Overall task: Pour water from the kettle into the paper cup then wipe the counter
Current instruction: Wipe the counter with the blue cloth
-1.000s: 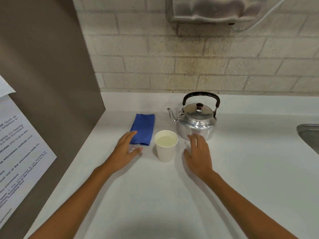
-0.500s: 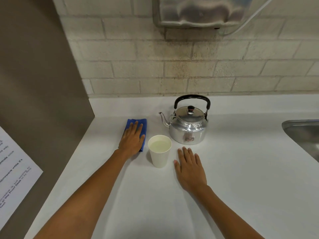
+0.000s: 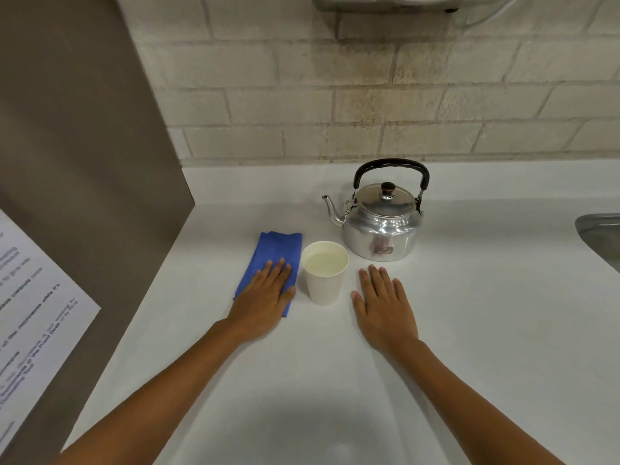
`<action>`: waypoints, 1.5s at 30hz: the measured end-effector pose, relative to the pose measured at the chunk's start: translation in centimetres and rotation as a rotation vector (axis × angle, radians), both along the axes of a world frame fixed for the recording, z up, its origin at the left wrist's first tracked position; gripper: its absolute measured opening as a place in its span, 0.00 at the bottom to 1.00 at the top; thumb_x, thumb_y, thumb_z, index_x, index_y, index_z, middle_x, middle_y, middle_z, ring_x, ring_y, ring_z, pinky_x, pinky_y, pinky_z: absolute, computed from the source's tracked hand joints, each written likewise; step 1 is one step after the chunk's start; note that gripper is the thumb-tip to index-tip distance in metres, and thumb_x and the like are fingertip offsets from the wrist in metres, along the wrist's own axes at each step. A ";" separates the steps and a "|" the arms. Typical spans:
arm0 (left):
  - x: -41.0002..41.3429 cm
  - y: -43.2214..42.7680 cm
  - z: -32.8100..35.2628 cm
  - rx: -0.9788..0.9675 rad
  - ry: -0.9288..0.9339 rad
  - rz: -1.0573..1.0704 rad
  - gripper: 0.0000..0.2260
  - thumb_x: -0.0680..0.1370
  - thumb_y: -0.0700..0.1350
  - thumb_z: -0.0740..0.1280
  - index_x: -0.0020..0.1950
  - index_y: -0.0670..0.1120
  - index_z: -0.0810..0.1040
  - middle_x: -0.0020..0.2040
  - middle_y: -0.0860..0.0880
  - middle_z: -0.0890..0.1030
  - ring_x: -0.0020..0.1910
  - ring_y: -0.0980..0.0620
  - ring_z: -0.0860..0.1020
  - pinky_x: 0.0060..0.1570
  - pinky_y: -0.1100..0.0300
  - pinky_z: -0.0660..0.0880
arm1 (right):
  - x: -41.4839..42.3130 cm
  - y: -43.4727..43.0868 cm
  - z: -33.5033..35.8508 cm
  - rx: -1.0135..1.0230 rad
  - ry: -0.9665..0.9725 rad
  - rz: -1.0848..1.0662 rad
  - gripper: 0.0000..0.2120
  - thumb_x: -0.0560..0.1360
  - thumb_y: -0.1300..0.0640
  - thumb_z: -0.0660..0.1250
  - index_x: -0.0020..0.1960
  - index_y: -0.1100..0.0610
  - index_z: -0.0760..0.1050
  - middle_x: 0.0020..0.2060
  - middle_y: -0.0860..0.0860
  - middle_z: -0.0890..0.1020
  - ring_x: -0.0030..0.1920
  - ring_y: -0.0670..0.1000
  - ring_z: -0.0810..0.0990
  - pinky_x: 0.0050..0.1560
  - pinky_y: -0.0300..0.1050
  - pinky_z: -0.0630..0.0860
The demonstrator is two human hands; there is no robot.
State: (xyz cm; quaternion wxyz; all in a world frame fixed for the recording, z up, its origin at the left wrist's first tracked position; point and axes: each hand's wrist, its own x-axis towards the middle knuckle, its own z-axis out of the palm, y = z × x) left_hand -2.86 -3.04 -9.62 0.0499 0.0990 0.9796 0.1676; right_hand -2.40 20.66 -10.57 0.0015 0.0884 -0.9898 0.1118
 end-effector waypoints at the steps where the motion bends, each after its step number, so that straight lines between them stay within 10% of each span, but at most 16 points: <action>1: 0.8 -0.6 -0.1 0.058 0.003 0.009 0.23 0.81 0.53 0.47 0.75 0.49 0.47 0.77 0.53 0.45 0.75 0.54 0.42 0.72 0.60 0.42 | 0.0 -0.1 0.0 -0.001 0.005 -0.003 0.26 0.80 0.47 0.42 0.76 0.55 0.44 0.77 0.53 0.48 0.77 0.53 0.44 0.76 0.51 0.43; 8: -3.5 -0.5 0.5 -0.004 0.020 0.198 0.29 0.80 0.57 0.49 0.75 0.47 0.43 0.77 0.46 0.43 0.76 0.47 0.43 0.74 0.52 0.46 | 0.1 -0.2 0.1 0.000 0.006 -0.005 0.26 0.81 0.47 0.42 0.76 0.55 0.43 0.77 0.53 0.48 0.77 0.53 0.44 0.77 0.52 0.43; 16: -8.8 2.3 0.7 -0.243 0.092 -0.073 0.26 0.81 0.50 0.52 0.75 0.47 0.44 0.77 0.43 0.47 0.76 0.42 0.46 0.73 0.50 0.48 | -0.1 -0.1 0.0 0.016 0.005 -0.007 0.27 0.80 0.46 0.40 0.76 0.54 0.42 0.77 0.52 0.47 0.77 0.52 0.43 0.76 0.51 0.41; 23: -6.5 -1.9 1.1 -0.024 0.107 -0.407 0.24 0.78 0.62 0.46 0.72 0.61 0.43 0.71 0.67 0.43 0.70 0.69 0.38 0.68 0.72 0.39 | -0.1 0.0 -0.2 0.012 0.010 -0.002 0.27 0.80 0.45 0.40 0.76 0.54 0.42 0.77 0.52 0.47 0.77 0.52 0.43 0.75 0.50 0.40; 29: -7.7 1.0 0.5 -0.306 0.124 -0.128 0.25 0.81 0.53 0.46 0.75 0.48 0.43 0.77 0.45 0.47 0.76 0.46 0.44 0.74 0.53 0.46 | -0.2 -0.1 -0.2 0.012 0.028 -0.006 0.27 0.80 0.46 0.41 0.76 0.55 0.45 0.77 0.53 0.50 0.77 0.53 0.45 0.76 0.52 0.44; 45: 5.2 1.9 -1.2 -0.204 0.119 0.143 0.23 0.81 0.54 0.44 0.75 0.51 0.42 0.77 0.49 0.46 0.76 0.50 0.43 0.74 0.54 0.43 | 0.2 -0.2 0.4 -0.005 0.028 0.010 0.26 0.81 0.48 0.44 0.76 0.58 0.48 0.77 0.55 0.52 0.77 0.54 0.47 0.77 0.54 0.45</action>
